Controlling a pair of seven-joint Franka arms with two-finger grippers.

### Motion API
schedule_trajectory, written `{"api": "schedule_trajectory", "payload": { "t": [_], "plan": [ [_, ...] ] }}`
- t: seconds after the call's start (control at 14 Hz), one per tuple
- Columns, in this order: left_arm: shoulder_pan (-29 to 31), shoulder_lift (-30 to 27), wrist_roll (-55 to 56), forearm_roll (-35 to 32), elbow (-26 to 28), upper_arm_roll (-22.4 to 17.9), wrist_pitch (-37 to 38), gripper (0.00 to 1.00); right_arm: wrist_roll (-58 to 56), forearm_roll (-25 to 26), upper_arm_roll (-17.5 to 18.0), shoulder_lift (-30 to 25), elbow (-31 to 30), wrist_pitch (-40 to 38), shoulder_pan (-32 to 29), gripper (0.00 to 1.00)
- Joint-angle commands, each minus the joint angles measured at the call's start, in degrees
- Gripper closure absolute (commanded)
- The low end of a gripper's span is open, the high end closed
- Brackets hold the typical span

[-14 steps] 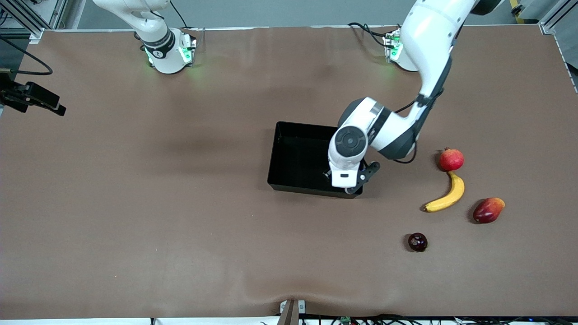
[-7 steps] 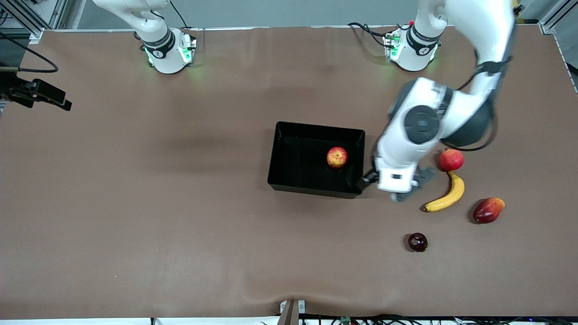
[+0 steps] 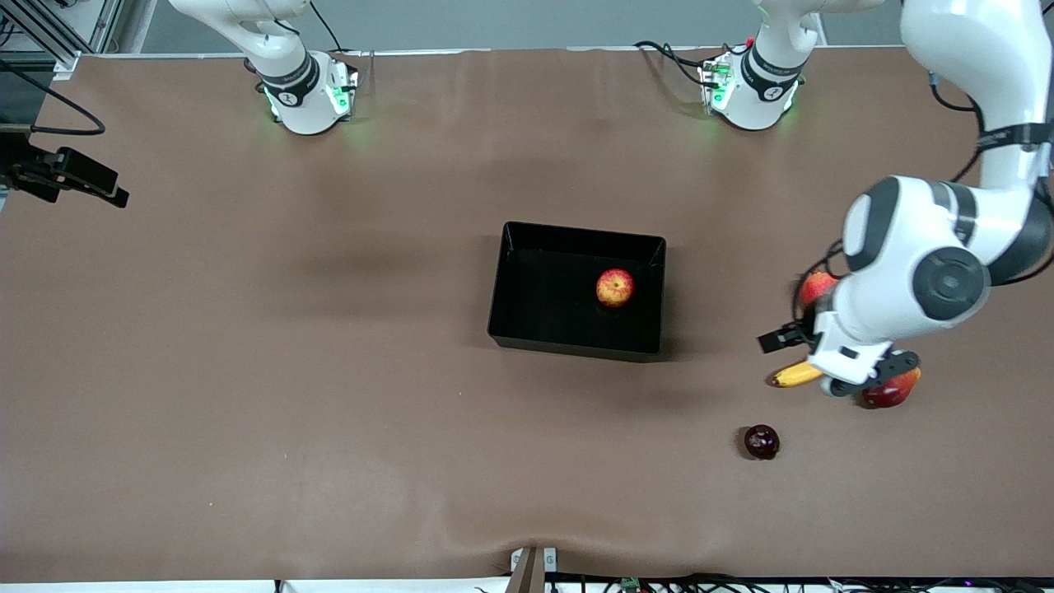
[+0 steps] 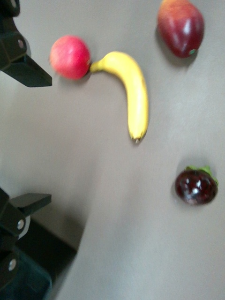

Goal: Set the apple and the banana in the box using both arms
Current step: 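Move the left gripper to the yellow banana and grasp it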

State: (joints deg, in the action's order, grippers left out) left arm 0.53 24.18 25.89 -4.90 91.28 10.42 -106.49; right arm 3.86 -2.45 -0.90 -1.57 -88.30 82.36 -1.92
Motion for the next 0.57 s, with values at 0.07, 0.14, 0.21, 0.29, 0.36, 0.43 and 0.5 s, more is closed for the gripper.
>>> {"api": "schedule_trajectory", "payload": {
  "t": [0.07, 0.14, 0.21, 0.29, 0.36, 0.43, 0.5],
  "plan": [
    [4.38, -0.62, -11.97, -1.16, 3.90, 0.48, -1.25, 0.00, -0.43, 0.52, 0.11, -0.19, 0.32, -0.10, -0.10, 0.00],
    [5.96, -0.62, -15.83, -1.16, 4.69, 0.56, -2.22, 0.00, -0.43, 0.52, 0.11, -0.19, 0.41, -0.10, -0.01, 0.00],
    [6.93, -0.62, -19.52, -1.16, 6.09, 0.57, -3.97, 0.00, -0.43, 0.52, 0.11, -0.19, 0.32, -0.10, -0.01, 0.00],
    [8.16, -0.71, -22.61, -1.16, 7.84, 0.57, -6.42, 0.00, -0.43, 0.52, 0.11, -0.19, 0.41, -0.01, -0.10, 0.00],
    [9.30, -0.80, -25.60, -1.16, 9.51, 0.65, -9.14, 0.00, -0.43, 0.52, 0.11, -0.19, 0.41, -0.10, -0.10, 0.00],
    [10.01, -0.63, -28.93, -1.16, 11.18, 0.65, -11.52, 0.00, -0.43, 0.52, 0.11, -0.19, 0.41, -0.10, -0.19, 0.00],
    [11.06, -0.62, -32.10, -1.16, 12.59, 0.65, -14.15, 0.00, -0.43, 0.52, 0.11, -0.19, 0.41, -0.10, -0.10, 0.00]
  ]
}}
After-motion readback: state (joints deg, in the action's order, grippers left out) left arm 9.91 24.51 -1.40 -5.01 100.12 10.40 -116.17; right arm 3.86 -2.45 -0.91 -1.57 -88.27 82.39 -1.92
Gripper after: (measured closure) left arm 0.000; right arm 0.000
